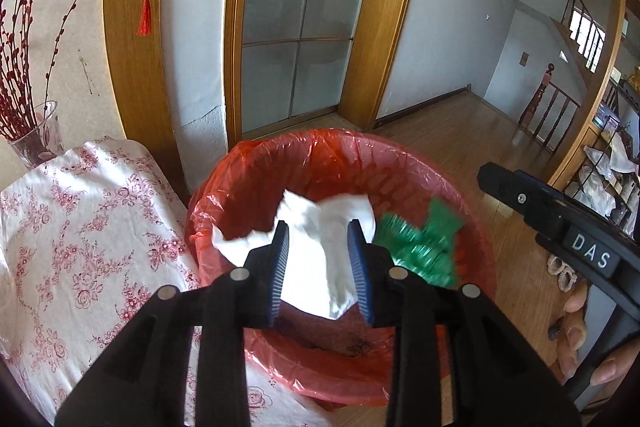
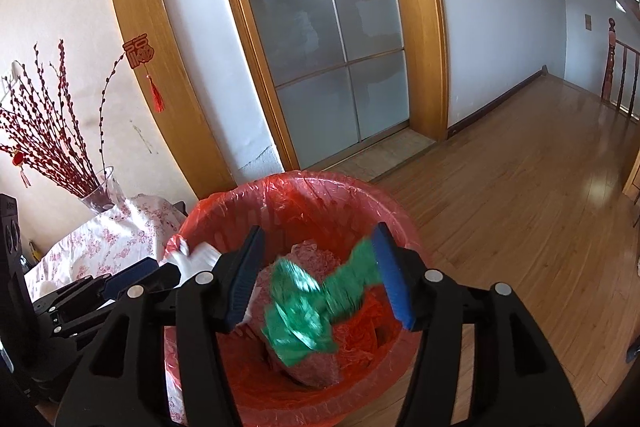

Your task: Collect trash

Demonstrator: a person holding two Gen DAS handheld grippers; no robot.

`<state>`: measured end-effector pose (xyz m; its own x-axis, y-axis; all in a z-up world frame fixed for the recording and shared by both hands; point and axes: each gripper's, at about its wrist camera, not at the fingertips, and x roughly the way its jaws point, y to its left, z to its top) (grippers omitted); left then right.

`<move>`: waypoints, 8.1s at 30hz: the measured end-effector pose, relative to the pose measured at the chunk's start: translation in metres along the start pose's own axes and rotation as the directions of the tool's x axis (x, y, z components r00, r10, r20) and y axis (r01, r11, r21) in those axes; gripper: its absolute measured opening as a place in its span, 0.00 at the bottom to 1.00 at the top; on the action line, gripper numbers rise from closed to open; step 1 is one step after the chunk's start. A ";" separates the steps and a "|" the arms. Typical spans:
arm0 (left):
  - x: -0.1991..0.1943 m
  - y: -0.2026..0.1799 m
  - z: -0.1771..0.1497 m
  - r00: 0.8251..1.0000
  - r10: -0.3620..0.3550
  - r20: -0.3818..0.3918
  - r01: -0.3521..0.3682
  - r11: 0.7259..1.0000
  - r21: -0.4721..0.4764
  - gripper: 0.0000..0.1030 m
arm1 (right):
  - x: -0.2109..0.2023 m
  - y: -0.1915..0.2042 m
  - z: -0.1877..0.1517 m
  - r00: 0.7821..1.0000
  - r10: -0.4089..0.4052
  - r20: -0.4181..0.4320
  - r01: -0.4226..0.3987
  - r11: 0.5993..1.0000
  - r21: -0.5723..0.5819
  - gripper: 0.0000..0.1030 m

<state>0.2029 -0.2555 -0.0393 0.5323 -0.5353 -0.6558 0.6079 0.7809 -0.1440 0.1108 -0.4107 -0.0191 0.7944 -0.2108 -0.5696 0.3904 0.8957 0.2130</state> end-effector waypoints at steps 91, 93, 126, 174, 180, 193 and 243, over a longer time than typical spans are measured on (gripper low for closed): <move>-0.241 0.373 -0.136 0.739 0.668 -0.086 -0.621 0.627 -0.471 0.20 | 0.055 0.404 -0.129 0.824 0.398 -0.403 -0.555 0.707 -0.438 0.56; -0.241 0.376 -0.137 0.739 0.668 -0.090 -0.620 0.621 -0.479 0.20 | 0.062 0.409 -0.132 0.819 0.385 -0.426 -0.559 0.703 -0.440 0.53; -0.179 0.271 -0.087 0.855 0.519 0.024 -0.477 0.803 -0.358 0.20 | 0.030 0.240 -0.062 0.957 0.210 -0.201 -0.269 0.900 -0.343 0.04; -0.093 0.047 -0.003 0.989 0.077 0.128 -0.062 0.992 -0.111 0.20 | -0.033 0.046 -0.003 0.998 0.056 0.011 -0.055 0.998 -0.043 0.04; -0.076 0.033 0.003 0.993 0.030 0.111 -0.020 0.996 -0.092 0.20 | -0.030 0.034 0.001 0.998 0.055 0.015 -0.055 0.998 -0.008 0.04; -0.030 0.014 0.009 0.998 -0.026 0.049 0.029 0.997 -0.069 0.24 | -0.018 0.017 0.012 0.994 0.107 0.009 -0.107 0.991 0.077 0.06; -0.268 0.068 -0.150 0.750 0.604 0.270 -0.539 0.794 -0.281 0.96 | -0.151 0.106 -0.108 0.989 -0.031 0.145 0.068 0.964 -0.256 0.98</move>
<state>0.0133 -0.0105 0.0155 0.9254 -0.0161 -0.3787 0.0302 0.9991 0.0312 -0.0177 -0.2418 0.0039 0.8409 -0.2930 -0.4551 0.3111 0.9497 -0.0366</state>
